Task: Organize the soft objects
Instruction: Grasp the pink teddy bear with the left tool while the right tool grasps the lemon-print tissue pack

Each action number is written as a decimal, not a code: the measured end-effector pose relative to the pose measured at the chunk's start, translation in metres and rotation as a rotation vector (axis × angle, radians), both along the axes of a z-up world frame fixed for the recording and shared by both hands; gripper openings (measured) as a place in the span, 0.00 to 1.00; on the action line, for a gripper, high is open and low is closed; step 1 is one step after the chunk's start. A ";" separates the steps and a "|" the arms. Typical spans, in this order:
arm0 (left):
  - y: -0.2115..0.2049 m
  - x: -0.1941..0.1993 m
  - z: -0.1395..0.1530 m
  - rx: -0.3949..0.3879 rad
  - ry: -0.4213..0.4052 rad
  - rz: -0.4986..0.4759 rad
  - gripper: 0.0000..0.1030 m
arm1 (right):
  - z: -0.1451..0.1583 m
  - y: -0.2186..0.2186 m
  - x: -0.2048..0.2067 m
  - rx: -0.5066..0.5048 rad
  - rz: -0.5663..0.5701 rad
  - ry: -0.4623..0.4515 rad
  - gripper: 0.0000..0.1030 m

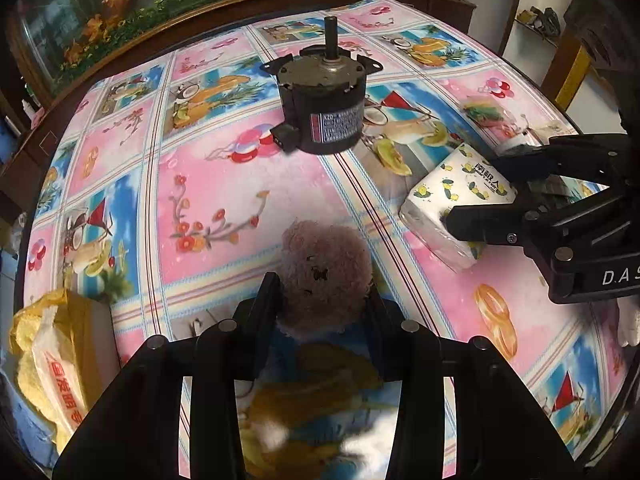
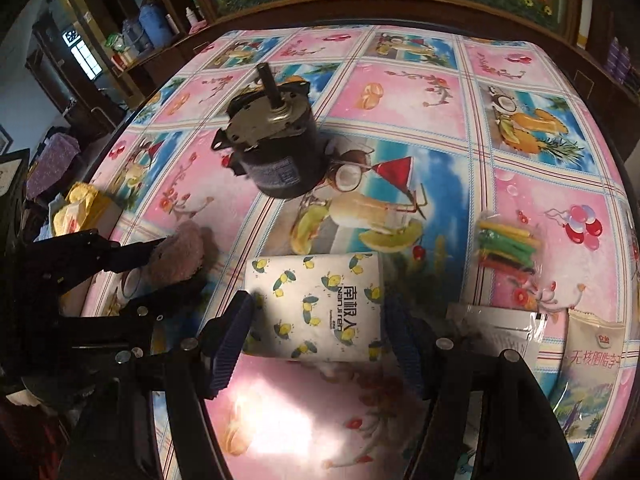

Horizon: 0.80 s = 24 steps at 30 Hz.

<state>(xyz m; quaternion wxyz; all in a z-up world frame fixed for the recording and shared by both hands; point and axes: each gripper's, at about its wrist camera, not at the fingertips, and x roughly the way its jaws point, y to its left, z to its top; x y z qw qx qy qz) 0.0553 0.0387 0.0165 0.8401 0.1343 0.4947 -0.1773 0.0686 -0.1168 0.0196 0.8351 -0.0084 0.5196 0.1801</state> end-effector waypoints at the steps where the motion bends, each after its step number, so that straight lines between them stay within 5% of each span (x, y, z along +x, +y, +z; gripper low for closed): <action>1: 0.002 -0.007 0.001 0.000 0.006 0.000 0.38 | 0.000 0.001 -0.005 0.004 0.014 0.006 0.64; 15: 0.012 -0.048 0.002 -0.050 0.067 0.097 0.38 | -0.001 0.022 -0.031 0.061 0.025 0.027 0.74; 24: 0.016 -0.052 0.001 -0.087 0.046 0.125 0.38 | -0.010 0.053 -0.037 -0.112 0.030 -0.034 0.78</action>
